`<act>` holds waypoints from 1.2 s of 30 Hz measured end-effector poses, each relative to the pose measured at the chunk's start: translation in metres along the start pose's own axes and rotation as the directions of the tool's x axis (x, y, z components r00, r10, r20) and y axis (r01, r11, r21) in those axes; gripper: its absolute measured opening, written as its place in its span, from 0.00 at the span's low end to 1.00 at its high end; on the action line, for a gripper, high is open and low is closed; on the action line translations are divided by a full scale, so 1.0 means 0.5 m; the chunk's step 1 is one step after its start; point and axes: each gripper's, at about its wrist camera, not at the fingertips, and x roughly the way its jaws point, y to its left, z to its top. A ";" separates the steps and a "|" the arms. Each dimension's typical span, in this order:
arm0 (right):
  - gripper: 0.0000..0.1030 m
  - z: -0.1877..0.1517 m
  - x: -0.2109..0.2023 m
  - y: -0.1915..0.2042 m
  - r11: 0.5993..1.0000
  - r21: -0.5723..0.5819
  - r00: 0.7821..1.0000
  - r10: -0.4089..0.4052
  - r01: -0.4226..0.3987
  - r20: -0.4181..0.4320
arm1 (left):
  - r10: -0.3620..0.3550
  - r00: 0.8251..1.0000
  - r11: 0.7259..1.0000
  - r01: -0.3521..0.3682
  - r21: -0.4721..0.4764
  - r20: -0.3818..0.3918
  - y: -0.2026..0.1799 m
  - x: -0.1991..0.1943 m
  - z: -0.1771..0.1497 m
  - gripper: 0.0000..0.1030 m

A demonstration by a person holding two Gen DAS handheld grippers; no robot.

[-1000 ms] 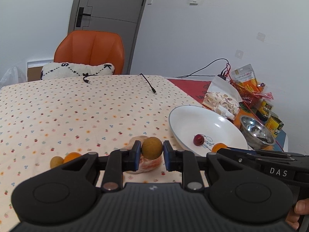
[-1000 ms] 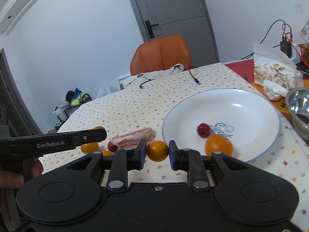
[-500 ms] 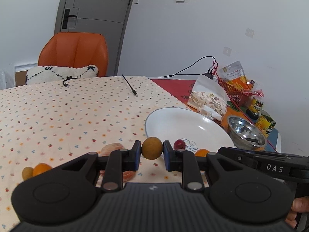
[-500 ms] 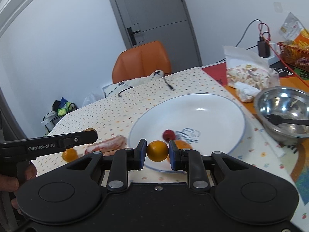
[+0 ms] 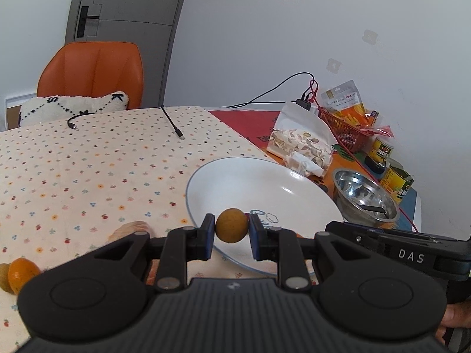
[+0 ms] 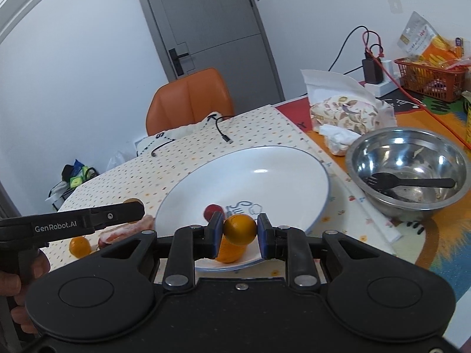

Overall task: Organize fruits
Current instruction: 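Open the left tool over the plate while the right tool releases the yellow tomato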

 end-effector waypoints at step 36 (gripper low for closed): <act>0.36 0.022 -0.003 0.014 0.999 -0.007 0.996 -0.044 0.045 0.077 | 0.068 0.997 0.997 -0.066 -0.047 0.047 0.024 -0.074 0.008 0.55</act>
